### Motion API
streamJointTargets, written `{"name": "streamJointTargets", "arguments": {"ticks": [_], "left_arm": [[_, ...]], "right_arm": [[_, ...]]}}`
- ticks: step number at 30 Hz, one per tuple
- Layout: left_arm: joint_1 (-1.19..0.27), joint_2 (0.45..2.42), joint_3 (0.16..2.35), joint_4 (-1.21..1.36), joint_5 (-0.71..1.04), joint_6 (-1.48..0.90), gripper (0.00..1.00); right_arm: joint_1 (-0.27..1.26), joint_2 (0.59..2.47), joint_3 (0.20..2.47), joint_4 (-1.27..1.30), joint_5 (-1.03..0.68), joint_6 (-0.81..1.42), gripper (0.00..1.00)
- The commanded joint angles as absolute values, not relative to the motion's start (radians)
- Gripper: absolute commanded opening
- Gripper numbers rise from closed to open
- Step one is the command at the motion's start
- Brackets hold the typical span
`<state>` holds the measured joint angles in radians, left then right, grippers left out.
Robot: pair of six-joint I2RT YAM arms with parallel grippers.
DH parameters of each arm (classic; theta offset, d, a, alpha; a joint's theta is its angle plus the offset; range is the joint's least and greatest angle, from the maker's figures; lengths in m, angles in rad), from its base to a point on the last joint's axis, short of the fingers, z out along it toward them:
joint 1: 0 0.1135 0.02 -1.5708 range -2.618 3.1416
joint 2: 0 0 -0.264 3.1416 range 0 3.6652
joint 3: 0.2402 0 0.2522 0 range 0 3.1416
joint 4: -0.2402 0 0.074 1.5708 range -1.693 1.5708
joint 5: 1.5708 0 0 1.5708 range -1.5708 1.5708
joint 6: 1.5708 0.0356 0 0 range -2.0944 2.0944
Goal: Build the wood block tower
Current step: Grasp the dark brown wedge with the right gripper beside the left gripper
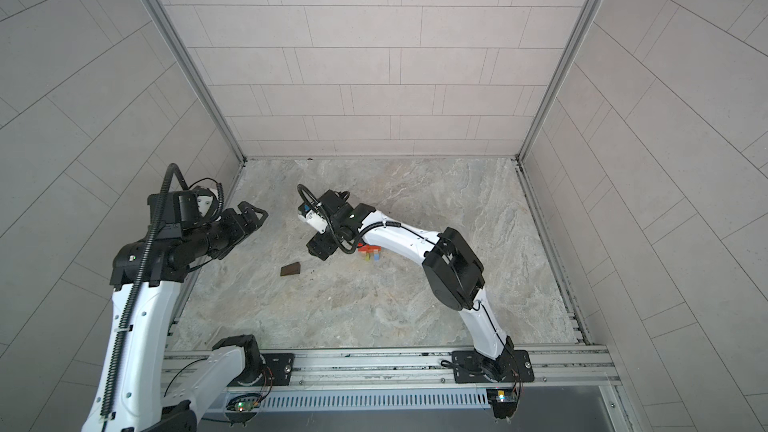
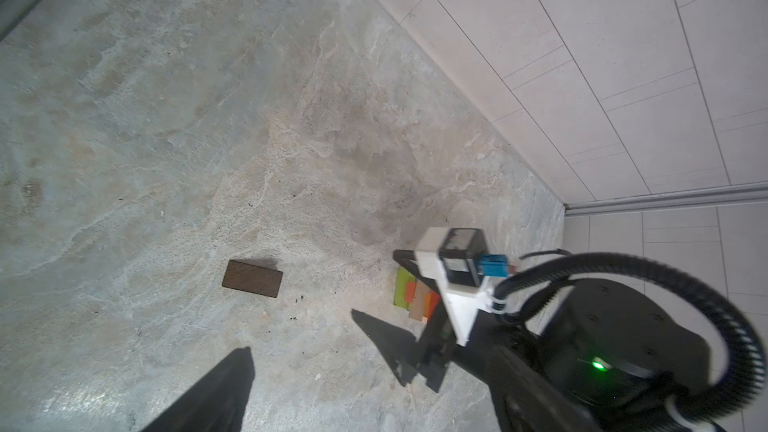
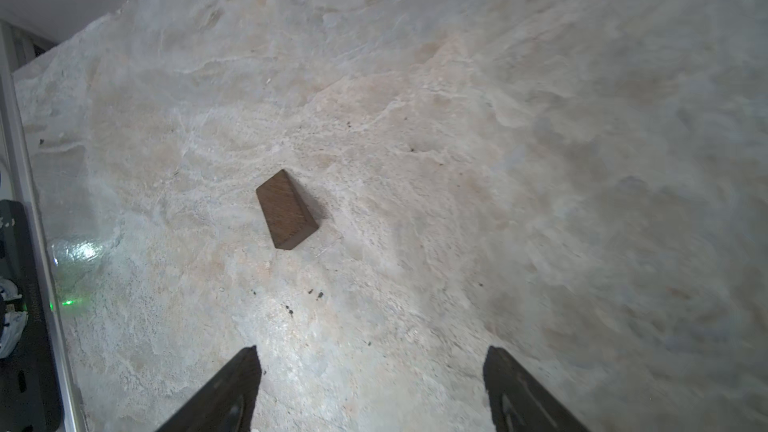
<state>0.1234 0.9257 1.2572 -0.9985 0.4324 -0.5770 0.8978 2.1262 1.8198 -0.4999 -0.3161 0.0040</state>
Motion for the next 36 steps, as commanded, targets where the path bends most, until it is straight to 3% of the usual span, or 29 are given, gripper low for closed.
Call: {"name": "streamJointTargets", "arguments": {"ticks": [1, 11, 30, 36], "left_arm": [[0.129, 0.892, 1.261, -0.982, 0.492, -0.586, 0.95], [0.13, 0.848, 1.275, -0.979, 0.502, -0.603, 0.95], [0.13, 0.838, 1.214, -0.931, 0.551, -0.624, 0.95], [0.129, 0.842, 1.207, -0.929, 0.55, -0.625, 0.95]], "right_arm": [[0.921, 2.182, 1.916, -0.558, -0.382, -0.085, 0.85], [0.959, 2.368, 2.074, -0.555, -0.433, -0.095, 0.73], [0.976, 2.558, 2.213, -0.58, -0.437, -0.156, 0.6], [0.979, 2.577, 2.232, -0.598, -0.421, -0.162, 0.42]]}}
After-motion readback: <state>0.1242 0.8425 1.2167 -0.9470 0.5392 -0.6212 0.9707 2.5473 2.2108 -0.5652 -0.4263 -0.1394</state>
